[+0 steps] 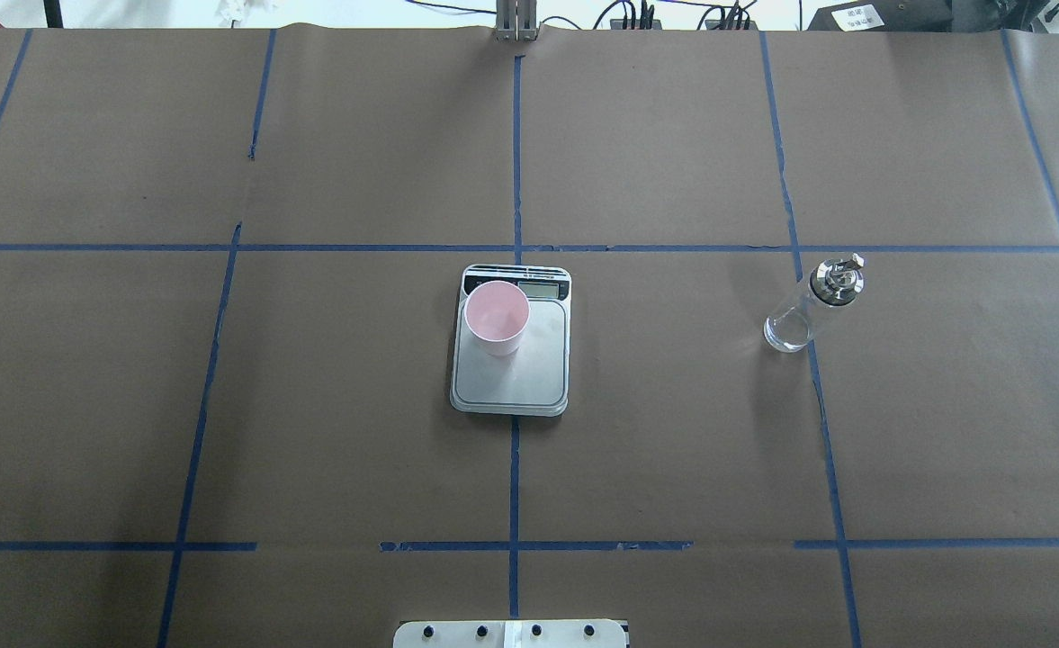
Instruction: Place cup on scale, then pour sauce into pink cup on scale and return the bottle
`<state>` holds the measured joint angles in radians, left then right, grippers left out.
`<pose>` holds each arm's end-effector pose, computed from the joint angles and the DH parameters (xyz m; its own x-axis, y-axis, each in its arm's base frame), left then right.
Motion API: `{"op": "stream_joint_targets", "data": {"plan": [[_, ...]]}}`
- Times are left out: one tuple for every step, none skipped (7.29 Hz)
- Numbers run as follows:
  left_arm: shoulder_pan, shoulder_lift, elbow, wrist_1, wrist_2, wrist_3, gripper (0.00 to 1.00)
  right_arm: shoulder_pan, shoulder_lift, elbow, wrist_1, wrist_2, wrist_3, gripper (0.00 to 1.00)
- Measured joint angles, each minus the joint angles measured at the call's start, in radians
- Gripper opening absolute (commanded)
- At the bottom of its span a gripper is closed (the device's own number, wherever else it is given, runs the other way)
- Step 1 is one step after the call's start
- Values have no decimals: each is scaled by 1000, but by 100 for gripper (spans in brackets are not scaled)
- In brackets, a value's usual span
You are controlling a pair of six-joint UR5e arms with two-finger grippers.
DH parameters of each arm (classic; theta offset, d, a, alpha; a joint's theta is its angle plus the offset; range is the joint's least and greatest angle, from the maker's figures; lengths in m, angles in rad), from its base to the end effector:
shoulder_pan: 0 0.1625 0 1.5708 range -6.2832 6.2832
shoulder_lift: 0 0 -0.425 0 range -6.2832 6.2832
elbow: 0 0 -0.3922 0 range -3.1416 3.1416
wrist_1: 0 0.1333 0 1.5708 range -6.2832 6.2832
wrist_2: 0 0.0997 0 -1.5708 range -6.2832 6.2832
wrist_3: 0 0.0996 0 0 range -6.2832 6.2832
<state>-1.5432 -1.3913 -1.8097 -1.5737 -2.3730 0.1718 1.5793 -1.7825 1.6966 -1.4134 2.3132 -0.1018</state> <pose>-0.0501 -0.4210 0.6203 0.6787 0.2336 -0.6963 -0.1457 0.9721 0.1840 0.0694 -0.4056 0.6777 0.7343 -0.1432 0.6636 0.0665 0.9880 0.1396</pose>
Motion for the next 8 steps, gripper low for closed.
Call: {"op": "stream_joint_targets", "data": {"plan": [[0,0,-1,0,0,0,100,0,0,0,0,0,0,100],[0,0,-2,-1,0,0,100,-1,0,0,-1,0,0,100],[0,0,-3,-1,0,0,100,-2,0,0,-1,0,0,100],[0,0,-4,-1,-1,0,100,-2,4,0,-1,0,-1,100],[0,0,-4,0,-1,0,100,-2,10,-1,-2,1,-1,100],[0,0,-4,1,-1,0,100,-2,13,-2,-2,1,0,100],[0,0,-4,1,-1,0,100,-2,15,-2,-1,1,0,100],[0,0,-4,0,-1,0,100,-2,15,-2,-1,2,0,100]]}}
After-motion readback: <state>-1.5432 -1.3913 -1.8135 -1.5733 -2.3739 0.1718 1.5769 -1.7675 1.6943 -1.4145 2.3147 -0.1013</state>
